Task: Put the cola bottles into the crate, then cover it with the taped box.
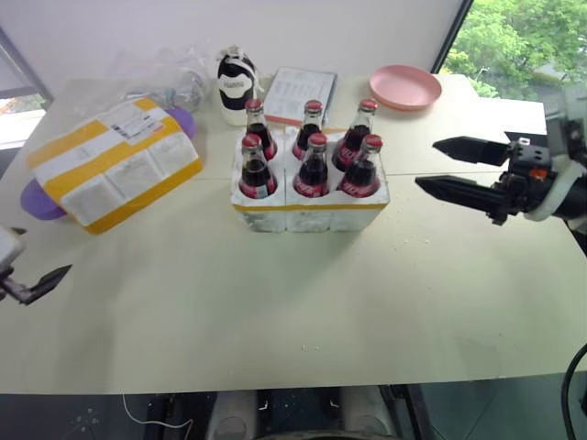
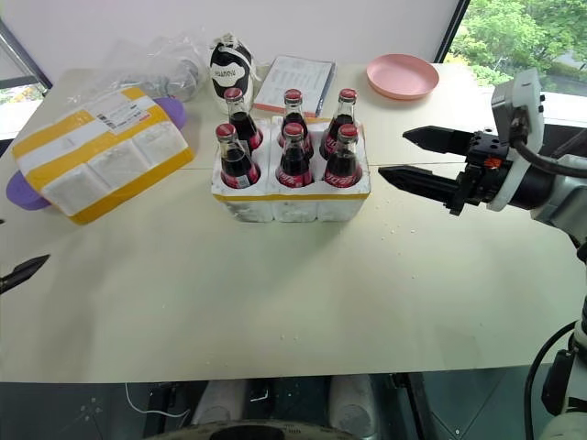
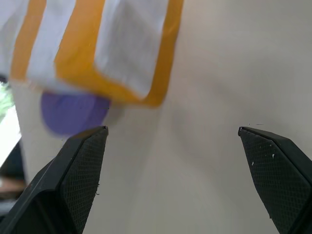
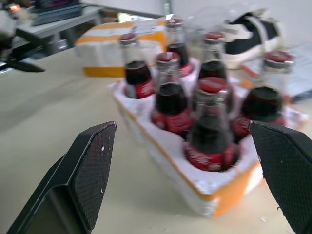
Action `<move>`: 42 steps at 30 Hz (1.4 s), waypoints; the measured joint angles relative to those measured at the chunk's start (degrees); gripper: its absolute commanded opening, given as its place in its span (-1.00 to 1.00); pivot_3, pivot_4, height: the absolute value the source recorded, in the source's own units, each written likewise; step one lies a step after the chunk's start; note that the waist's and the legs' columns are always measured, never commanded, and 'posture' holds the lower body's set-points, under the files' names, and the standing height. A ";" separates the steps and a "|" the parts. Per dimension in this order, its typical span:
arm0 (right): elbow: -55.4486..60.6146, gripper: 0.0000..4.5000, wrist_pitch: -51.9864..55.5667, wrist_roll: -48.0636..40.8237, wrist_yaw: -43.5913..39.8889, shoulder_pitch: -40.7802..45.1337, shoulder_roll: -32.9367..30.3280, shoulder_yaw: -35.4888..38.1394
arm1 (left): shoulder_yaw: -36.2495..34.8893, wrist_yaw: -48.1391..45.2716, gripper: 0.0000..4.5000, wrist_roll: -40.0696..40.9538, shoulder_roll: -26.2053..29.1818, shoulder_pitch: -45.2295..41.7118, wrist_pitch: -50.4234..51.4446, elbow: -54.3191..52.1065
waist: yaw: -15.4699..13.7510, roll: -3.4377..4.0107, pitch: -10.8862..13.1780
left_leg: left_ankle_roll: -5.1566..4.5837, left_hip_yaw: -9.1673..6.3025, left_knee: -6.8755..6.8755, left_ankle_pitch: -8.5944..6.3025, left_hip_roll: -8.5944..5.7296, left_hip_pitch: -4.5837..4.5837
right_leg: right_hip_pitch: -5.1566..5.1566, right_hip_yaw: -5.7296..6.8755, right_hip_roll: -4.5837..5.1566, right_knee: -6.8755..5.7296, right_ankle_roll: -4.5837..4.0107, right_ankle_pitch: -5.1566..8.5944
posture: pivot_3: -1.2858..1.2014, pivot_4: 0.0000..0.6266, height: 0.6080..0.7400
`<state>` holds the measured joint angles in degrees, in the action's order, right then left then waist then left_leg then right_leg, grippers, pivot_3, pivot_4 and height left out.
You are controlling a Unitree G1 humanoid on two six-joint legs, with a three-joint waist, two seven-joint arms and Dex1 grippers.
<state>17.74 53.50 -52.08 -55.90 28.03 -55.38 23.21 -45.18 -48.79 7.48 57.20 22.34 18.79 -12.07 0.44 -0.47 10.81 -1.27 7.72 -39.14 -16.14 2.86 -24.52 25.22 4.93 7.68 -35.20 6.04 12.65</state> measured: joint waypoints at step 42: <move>3.37 1.00 -0.53 -6.72 5.86 0.87 -1.29 0.21 | 49.82 51.72 -0.83 -38.16 -0.84 -55.42 -35.73 70.58 | 0.16 -0.23 -0.13 | -0.03 0.50 -0.06 0.04 -0.06 -0.12 | 0.03 0.01 -0.02 -0.27 0.10 -0.26 | 0.03 -0.52 1.00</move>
<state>21.11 52.97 -58.80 -50.03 28.89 -56.67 23.42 4.64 2.93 -30.68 56.36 -33.08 -16.94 58.52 0.60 -0.70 10.68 -1.30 8.22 -39.20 -16.10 2.80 -24.63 25.25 4.94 7.66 -35.47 6.14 12.39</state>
